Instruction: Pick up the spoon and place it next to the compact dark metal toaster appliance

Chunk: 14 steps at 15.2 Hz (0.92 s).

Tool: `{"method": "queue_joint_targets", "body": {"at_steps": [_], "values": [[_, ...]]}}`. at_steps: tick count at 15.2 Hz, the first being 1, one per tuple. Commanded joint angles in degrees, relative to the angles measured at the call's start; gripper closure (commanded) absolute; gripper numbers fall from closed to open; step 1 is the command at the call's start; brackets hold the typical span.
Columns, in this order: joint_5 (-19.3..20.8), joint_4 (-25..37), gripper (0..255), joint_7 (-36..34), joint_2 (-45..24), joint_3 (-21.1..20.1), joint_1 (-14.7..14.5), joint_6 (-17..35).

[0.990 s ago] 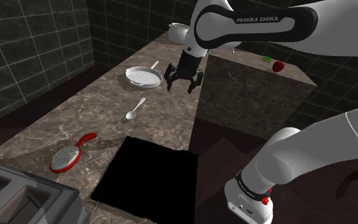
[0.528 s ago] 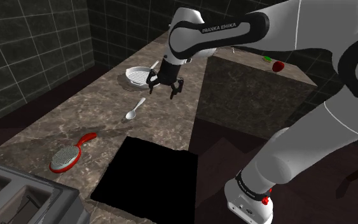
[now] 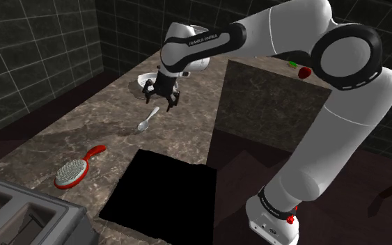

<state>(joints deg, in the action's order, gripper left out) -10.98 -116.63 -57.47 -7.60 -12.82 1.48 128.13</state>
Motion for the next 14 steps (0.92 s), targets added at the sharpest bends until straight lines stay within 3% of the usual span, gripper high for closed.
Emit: {"method": "queue_joint_targets", "body": {"at_steps": [1,9,14], "values": [[0.4,3.5,0,-3.2,-4.4,0.2,-0.4,1.2],[0.8,2.7,0,-3.8,-8.7,0.1,-1.2,6.3],[0.8,2.7,0,-3.8,-8.7,0.2,-1.2,6.3]]}}
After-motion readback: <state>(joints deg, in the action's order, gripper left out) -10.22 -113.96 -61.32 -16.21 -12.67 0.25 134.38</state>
